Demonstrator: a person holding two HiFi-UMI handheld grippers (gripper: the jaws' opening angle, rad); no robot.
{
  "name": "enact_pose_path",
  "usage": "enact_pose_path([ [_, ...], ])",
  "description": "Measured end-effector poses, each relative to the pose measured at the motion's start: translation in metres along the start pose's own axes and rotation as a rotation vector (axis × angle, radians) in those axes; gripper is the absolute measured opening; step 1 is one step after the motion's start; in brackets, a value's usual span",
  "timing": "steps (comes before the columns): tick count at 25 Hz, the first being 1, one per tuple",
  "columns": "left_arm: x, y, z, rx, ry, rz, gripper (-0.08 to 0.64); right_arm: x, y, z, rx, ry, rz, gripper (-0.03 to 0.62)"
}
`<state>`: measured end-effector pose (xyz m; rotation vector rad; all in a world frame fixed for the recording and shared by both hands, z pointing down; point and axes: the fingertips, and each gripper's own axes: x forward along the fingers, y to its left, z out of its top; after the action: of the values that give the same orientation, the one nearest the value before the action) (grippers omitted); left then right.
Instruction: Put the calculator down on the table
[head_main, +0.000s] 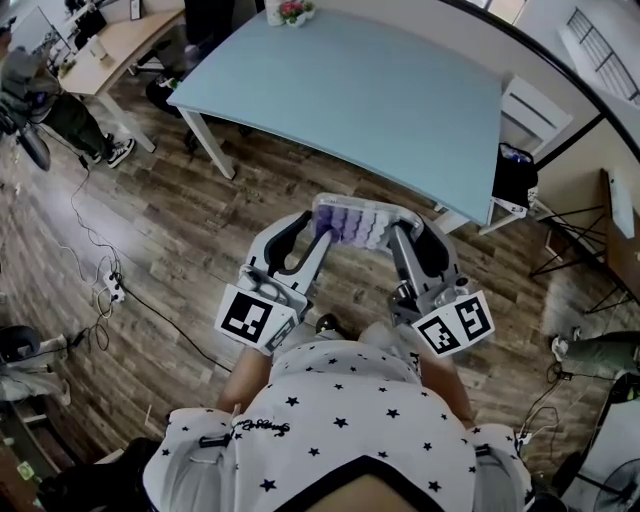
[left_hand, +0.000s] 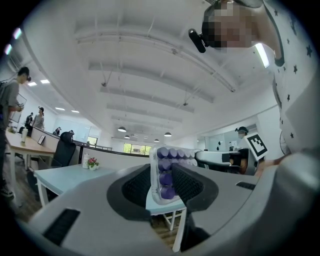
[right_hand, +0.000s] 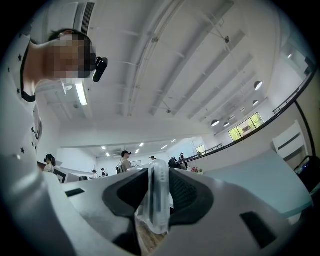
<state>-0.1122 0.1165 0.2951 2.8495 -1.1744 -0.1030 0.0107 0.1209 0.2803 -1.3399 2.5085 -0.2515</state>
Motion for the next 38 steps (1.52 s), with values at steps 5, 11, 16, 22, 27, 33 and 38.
enact_pose_path([
  [5,0.008,0.004,-0.004,-0.01,0.005,0.006,0.146,0.005,-0.008,-0.002,0.003,0.007,0.002,0.124],
  [11,0.022,0.023,-0.009,-0.013,0.024,0.063,0.146,0.031,-0.026,-0.009,0.03,0.027,0.051,0.124],
  [16,0.042,0.045,-0.008,-0.001,0.019,0.129,0.146,0.063,-0.045,-0.01,0.048,0.036,0.114,0.124],
  [22,0.072,0.068,-0.009,0.001,0.021,0.171,0.146,0.095,-0.073,-0.009,0.058,0.049,0.153,0.123],
  [27,0.102,0.081,-0.015,-0.003,0.033,0.185,0.146,0.115,-0.102,-0.01,0.066,0.063,0.162,0.123],
  [33,0.145,0.094,-0.019,-0.007,0.045,0.178,0.146,0.134,-0.141,-0.005,0.072,0.073,0.151,0.123],
  [38,0.181,0.103,-0.023,-0.013,0.059,0.181,0.146,0.151,-0.174,-0.001,0.081,0.082,0.148,0.123],
])
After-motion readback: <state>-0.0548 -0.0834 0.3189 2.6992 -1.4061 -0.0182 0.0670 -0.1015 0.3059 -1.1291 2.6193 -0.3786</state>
